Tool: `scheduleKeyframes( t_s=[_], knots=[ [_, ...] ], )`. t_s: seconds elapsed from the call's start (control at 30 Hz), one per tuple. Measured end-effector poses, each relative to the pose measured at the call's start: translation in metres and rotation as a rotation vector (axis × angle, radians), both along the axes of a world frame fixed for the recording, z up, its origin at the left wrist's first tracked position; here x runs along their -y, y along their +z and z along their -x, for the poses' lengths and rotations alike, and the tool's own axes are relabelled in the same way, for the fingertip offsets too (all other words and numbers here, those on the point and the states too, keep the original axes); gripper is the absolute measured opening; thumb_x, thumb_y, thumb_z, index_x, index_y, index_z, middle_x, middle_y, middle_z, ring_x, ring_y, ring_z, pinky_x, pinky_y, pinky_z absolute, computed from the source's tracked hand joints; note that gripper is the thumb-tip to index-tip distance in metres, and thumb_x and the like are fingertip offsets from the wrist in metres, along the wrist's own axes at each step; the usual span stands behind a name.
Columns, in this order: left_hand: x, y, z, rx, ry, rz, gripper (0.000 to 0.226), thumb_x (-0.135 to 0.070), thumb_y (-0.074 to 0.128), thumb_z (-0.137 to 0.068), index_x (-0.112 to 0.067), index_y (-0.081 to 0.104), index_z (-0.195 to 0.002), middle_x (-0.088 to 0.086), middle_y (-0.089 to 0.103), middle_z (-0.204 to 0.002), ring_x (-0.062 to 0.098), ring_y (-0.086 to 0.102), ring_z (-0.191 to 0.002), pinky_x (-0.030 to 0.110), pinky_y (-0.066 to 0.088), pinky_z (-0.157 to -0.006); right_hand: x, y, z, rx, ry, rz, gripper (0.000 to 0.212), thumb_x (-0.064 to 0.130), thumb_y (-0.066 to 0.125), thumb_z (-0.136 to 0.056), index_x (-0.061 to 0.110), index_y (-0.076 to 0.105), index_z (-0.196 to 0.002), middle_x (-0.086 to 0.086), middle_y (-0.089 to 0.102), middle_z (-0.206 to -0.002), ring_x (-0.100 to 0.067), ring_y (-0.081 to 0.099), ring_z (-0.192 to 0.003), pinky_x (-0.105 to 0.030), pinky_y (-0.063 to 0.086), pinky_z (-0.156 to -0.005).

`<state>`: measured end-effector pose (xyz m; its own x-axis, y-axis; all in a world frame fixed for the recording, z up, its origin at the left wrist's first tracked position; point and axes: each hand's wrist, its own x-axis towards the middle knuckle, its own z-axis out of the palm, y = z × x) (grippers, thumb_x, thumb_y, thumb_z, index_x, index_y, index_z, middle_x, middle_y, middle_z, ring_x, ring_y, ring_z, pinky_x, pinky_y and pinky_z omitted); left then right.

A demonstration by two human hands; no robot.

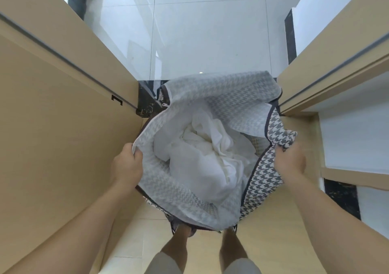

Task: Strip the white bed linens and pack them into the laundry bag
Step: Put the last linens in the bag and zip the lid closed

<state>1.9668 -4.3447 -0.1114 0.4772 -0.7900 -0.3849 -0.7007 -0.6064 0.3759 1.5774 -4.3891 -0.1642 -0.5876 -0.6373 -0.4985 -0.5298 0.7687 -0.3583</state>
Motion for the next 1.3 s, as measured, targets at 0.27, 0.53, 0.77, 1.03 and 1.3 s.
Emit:
scheduleKeyframes(
  t_s=[0.27, 0.53, 0.77, 1.03, 1.3],
  knots=[
    [0.087, 0.107, -0.055, 0.066, -0.171, 0.060, 0.041, -0.016, 0.046, -0.102, -0.011, 0.040, -0.062, 0.007, 0.045, -0.061, 0.023, 0.039, -0.056, 0.034, 0.024, -0.049, 0.001, 0.119, -0.023, 0.094, 0.131, 0.292, 0.010, 0.016, 0.048, -0.095, 0.017, 0.050, -0.085, -0.003, 0.055, -0.083, -0.029, 0.052, -0.078, -0.039, 0.038, -0.063],
    [0.075, 0.104, -0.094, 0.076, -0.305, -0.029, 0.025, -0.019, 0.045, -0.101, -0.009, 0.049, -0.079, 0.010, 0.056, -0.071, 0.033, 0.053, -0.066, 0.039, 0.042, -0.058, 0.014, 0.142, -0.042, -0.042, 0.240, 0.223, 0.014, 0.028, 0.048, -0.091, 0.018, 0.046, -0.081, -0.005, 0.053, -0.076, -0.026, 0.050, -0.067, -0.036, 0.034, -0.057],
    [0.063, 0.049, -0.077, 0.125, -0.217, -0.347, 0.015, -0.030, 0.048, -0.096, -0.016, 0.046, -0.092, 0.009, 0.062, -0.092, 0.025, 0.058, -0.073, 0.037, 0.048, -0.063, 0.026, 0.076, -0.036, 0.070, 0.510, -0.301, 0.037, 0.046, 0.055, -0.089, 0.012, 0.056, -0.102, -0.010, 0.067, -0.089, -0.029, 0.064, -0.079, -0.041, 0.055, -0.073],
    [0.133, 0.032, -0.063, 0.021, -0.007, -0.214, 0.075, -0.057, 0.053, -0.091, -0.007, 0.040, -0.146, 0.014, 0.050, -0.143, 0.036, 0.049, -0.128, 0.051, 0.045, -0.101, 0.125, 0.069, -0.035, 0.072, 0.527, -0.047, 0.082, 0.080, 0.036, -0.085, 0.015, 0.051, -0.133, -0.014, 0.055, -0.130, -0.030, 0.051, -0.119, -0.042, 0.040, -0.091],
    [0.202, -0.008, -0.076, -0.458, 0.514, -0.057, 0.052, -0.048, 0.057, -0.094, -0.002, 0.062, -0.118, 0.012, 0.061, -0.099, 0.030, 0.059, -0.084, 0.034, 0.044, -0.069, 0.238, -0.004, -0.049, 0.691, -0.182, 0.053, 0.068, 0.050, 0.068, -0.090, 0.012, 0.049, -0.142, -0.010, 0.045, -0.149, -0.032, 0.045, -0.133, -0.047, 0.039, -0.105]
  ],
)
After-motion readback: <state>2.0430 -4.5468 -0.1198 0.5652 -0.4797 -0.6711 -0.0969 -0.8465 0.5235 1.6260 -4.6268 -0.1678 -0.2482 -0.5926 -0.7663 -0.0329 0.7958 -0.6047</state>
